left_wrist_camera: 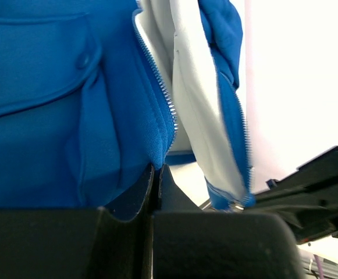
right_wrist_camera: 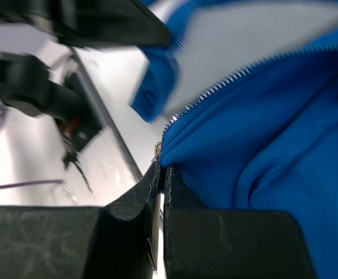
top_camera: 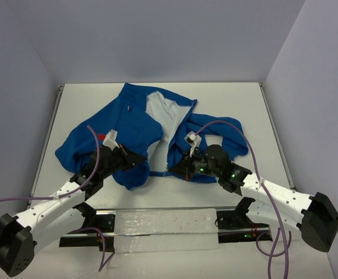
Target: Zip up the jacket
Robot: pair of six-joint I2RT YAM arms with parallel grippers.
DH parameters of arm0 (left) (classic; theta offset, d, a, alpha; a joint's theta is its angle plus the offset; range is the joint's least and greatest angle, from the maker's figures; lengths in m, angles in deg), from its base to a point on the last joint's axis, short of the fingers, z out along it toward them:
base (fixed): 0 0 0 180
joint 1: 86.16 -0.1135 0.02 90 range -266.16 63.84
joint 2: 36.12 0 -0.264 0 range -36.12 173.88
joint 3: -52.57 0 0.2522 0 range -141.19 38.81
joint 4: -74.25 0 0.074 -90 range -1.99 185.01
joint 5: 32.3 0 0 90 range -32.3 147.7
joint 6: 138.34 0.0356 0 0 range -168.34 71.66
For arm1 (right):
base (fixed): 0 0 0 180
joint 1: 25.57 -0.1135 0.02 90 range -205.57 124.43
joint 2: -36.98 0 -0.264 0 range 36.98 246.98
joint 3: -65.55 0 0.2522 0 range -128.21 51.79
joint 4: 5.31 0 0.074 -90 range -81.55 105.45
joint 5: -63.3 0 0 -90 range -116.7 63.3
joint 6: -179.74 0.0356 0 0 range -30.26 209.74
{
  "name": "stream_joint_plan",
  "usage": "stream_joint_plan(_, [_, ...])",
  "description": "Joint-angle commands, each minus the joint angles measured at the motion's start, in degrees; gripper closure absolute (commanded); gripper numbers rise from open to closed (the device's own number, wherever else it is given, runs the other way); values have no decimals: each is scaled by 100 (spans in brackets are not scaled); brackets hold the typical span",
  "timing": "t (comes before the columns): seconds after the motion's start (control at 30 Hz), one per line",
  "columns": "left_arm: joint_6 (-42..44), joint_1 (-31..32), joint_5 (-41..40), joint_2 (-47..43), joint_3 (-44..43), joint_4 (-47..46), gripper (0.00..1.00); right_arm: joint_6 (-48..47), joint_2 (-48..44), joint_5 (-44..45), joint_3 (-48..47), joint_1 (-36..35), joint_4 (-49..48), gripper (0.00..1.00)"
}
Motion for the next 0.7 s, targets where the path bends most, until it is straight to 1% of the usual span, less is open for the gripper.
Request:
stream_joint_plan(0.0, [33,44,311,215,-353,-631,100,132,-220,-343,14,14,-1292,100])
stream_joint_plan(0.17, [35,117,457,327,-397,-1108,100,111,-155,-310,197,22,-1981,100])
stream_joint_plan(0.27, [84,123,438,264,-448,-1175,100,-29,-225,-268,414,22,-2574,100])
stream_joint_plan(0.3, [120,123,396,207,-471,-1155,100,-89,-325,-196,644,22,-3105,100])
stream_joint_plan(0.4, [191,123,297,148,-578,-983,100,-184,-668,56,1205,14,-4174,100])
stream_joint_plan(0.5, [195,123,344,235,-689,-1035,100,-455,-813,23,1181,22,-4103,100])
stream_joint_plan(0.67, [152,249,579,679,-914,-1340,100,-499,-600,-137,1082,17,-4279,100])
